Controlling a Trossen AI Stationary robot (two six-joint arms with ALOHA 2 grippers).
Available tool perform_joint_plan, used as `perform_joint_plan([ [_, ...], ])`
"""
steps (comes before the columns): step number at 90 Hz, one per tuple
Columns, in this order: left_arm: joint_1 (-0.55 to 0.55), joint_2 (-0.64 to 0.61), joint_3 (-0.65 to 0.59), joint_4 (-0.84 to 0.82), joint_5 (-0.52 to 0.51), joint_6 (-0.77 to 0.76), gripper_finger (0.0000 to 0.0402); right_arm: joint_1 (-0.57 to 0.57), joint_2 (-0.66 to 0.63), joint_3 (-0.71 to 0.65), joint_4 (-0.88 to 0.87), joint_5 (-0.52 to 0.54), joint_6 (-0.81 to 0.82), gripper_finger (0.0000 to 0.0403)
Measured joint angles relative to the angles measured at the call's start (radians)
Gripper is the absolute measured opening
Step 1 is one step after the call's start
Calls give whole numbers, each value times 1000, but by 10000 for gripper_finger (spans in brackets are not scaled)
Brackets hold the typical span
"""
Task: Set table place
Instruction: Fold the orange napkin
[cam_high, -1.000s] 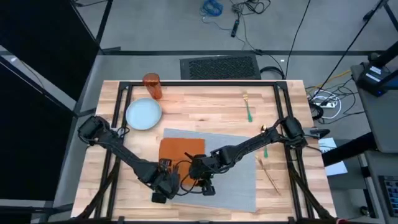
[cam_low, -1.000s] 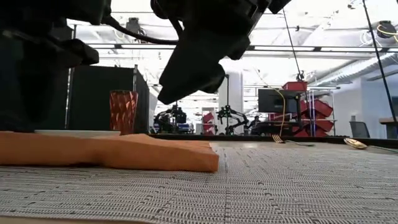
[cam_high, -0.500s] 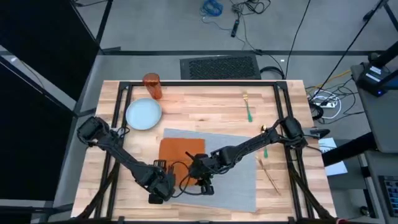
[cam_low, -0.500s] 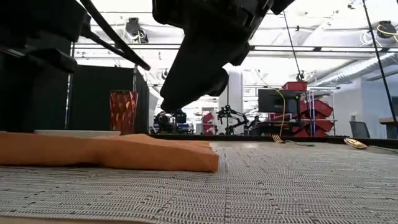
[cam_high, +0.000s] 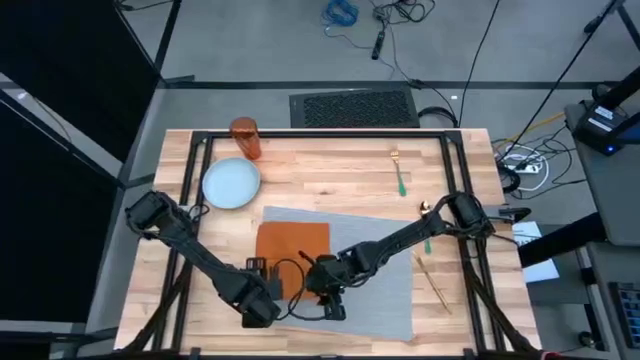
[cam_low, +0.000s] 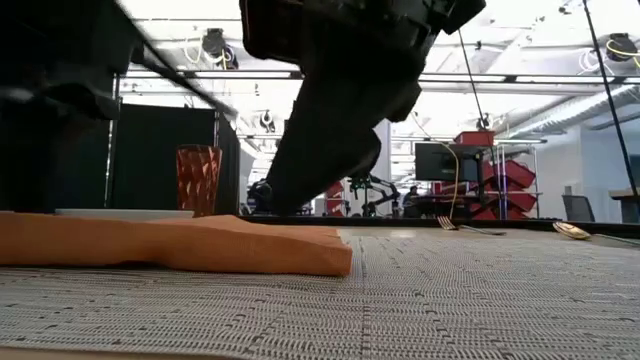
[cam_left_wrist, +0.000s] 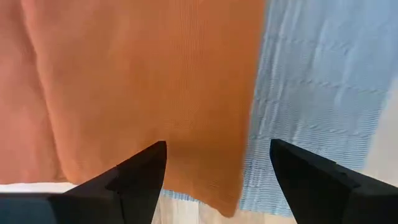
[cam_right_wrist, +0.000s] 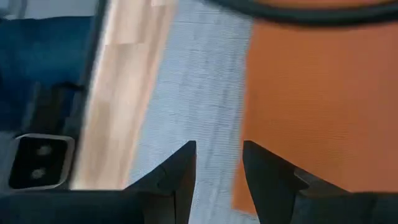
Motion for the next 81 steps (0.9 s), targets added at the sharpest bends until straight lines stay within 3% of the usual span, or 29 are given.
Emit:
perform_joint_plan([
  [15, 0, 31, 4, 6, 22, 19, 271, 6, 0, 2, -50, 98, 17, 118],
  [47, 8, 35, 3, 5, -5, 32, 271, 51, 2, 132, -88, 118, 22, 118],
  [55, 17, 36, 3, 4, -5, 29, 271, 62, 24, 173, -155, 169, 40, 118],
  [81, 21, 37, 2, 6, -21, 24, 244, 74, 138, 271, -207, 190, 105, 118],
])
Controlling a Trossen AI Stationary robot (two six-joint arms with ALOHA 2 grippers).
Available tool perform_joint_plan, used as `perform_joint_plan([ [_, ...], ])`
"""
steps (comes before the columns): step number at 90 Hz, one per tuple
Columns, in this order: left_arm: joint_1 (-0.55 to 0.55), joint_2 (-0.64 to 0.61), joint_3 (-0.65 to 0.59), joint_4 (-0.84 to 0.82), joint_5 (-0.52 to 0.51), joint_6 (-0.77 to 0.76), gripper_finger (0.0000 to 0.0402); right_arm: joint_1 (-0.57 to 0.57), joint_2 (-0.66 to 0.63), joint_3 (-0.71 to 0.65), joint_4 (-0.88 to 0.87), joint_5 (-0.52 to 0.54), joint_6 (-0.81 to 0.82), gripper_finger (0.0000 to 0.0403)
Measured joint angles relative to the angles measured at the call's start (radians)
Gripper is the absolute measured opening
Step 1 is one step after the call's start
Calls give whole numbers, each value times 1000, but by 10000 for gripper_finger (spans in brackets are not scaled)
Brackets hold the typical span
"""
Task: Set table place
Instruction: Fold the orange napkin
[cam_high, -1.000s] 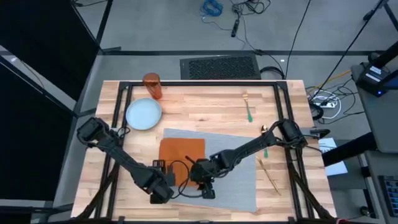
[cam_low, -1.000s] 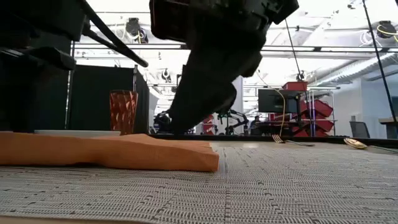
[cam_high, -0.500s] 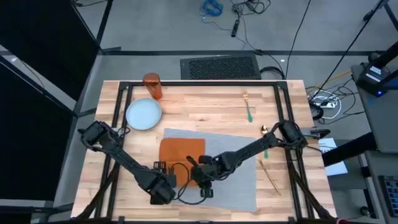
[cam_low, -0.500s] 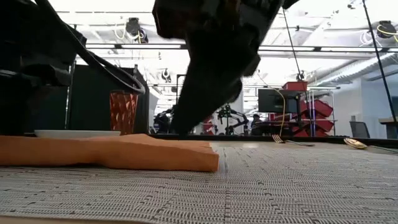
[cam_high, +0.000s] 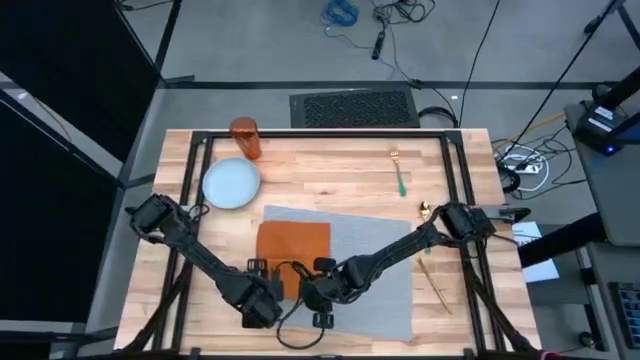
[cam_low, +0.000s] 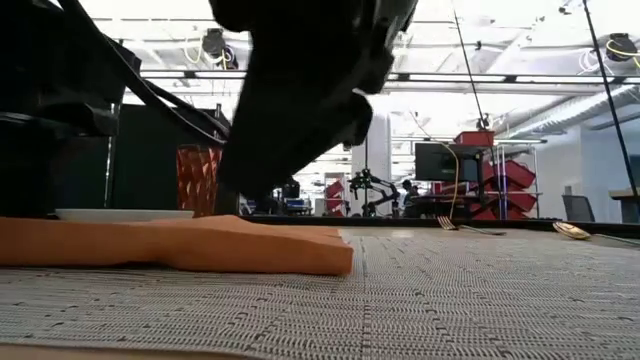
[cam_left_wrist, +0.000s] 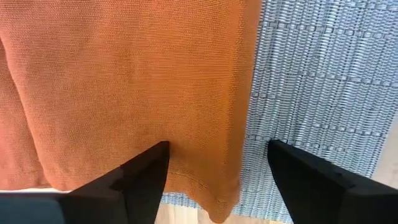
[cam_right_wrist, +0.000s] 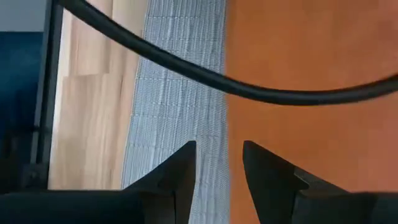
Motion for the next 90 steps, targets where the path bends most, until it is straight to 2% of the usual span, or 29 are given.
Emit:
perform_joint_plan([
  [15, 0, 0, 0, 0, -6, -21, 227, 13, 64, 86, -88, 50, 7, 118],
  [33, 0, 1, 1, -1, -6, -45, 223, 28, 116, 169, -233, 129, -16, 118],
  [47, 1, 4, 16, -17, -3, -53, 223, 29, 114, 170, -237, 195, -28, 118],
  [90, 3, 5, 30, -72, -71, -73, 223, 29, 114, 170, -242, 222, -60, 118],
])
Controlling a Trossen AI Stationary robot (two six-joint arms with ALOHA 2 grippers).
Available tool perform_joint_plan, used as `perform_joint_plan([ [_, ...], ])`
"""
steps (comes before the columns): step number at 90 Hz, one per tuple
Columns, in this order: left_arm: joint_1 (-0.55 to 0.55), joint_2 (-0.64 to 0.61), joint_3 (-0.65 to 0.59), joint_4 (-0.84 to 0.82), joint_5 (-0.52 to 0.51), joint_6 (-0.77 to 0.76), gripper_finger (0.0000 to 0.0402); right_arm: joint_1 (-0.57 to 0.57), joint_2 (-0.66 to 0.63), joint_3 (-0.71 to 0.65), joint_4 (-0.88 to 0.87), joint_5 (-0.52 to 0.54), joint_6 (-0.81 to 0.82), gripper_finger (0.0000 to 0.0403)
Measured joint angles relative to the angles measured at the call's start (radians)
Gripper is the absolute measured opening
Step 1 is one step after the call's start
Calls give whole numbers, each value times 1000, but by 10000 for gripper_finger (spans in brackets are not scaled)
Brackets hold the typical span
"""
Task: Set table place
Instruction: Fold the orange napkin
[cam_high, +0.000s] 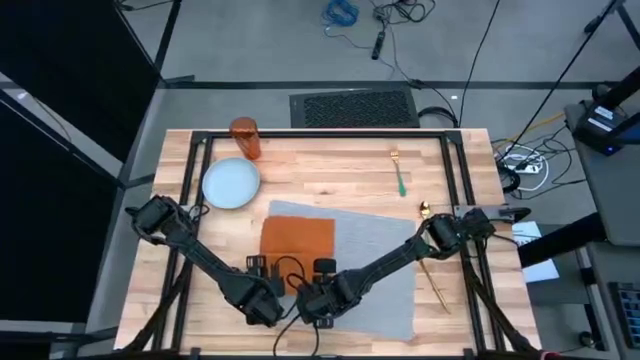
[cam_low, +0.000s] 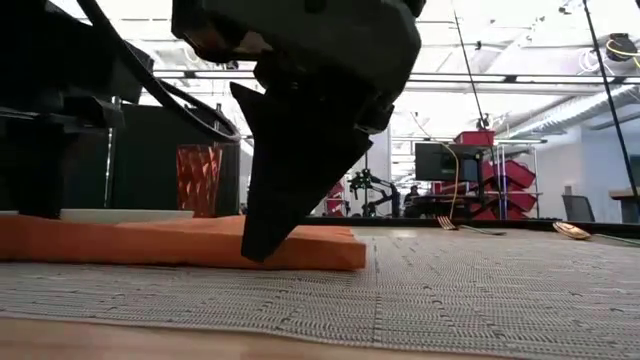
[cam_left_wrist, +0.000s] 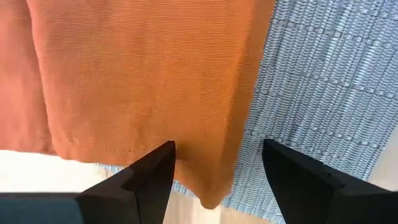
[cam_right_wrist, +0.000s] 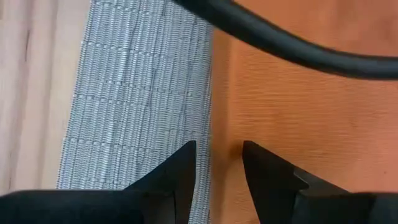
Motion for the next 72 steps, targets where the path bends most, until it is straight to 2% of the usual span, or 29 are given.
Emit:
perform_joint_plan([
  [11, 0, 0, 0, 0, -17, 0, 215, 0, 0, 0, -1, 27, 1, 111],
  [20, 5, 0, 0, 1, -19, 0, 185, 0, 0, 0, -2, 27, 0, 83],
  [35, 5, 0, 0, 12, -26, 4, 98, -3, 0, 0, -3, 27, -10, 10],
  [49, 5, 0, 0, 13, -26, 29, 12, -3, 0, 0, -3, 26, -12, 1],
  [72, -1, -1, 0, 13, -26, 30, 0, -2, 0, 0, -4, 49, -19, 0],
])
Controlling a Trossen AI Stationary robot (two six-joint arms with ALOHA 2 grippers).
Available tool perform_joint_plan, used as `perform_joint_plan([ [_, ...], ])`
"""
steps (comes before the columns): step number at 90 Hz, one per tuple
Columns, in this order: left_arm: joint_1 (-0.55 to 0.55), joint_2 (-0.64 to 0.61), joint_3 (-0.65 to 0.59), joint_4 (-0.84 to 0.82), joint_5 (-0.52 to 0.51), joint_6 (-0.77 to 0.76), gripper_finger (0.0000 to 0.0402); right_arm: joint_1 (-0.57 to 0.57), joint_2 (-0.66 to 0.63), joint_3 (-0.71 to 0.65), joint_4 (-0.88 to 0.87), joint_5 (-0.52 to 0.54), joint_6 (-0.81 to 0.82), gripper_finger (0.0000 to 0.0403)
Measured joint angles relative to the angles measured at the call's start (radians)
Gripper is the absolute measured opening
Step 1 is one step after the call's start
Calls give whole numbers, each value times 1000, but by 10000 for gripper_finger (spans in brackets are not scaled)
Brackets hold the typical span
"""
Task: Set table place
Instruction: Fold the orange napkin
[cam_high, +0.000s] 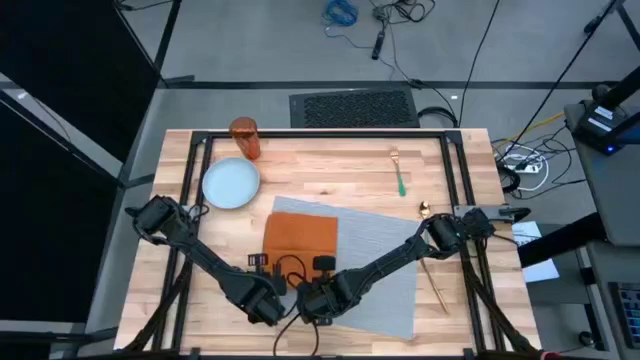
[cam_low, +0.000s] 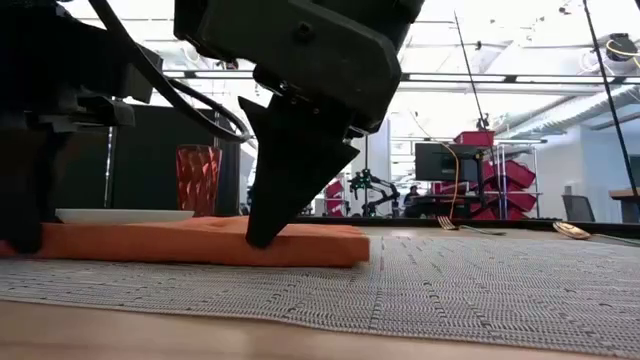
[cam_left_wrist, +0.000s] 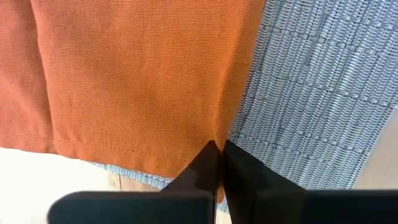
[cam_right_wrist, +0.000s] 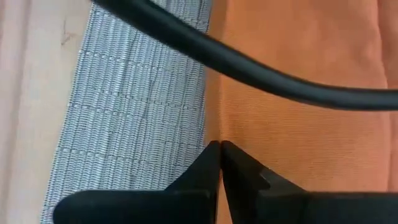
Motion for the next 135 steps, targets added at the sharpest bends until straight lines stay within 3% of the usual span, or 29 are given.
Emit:
perform_joint_plan([
  [26, -18, -1, 45, -47, -2, 17, 0, 6, 0, 2, -30, 8, -1, 0],
  [52, -19, -2, 156, -190, -82, 30, 0, 21, 0, 90, -153, 89, -1, 0],
  [94, 43, -2, 158, -307, -157, 68, 0, -10, -6, 143, -299, 199, -1, 0],
  [135, 111, -6, 158, -403, -299, 98, 0, -71, -47, 143, -409, 300, -8, 0],
])
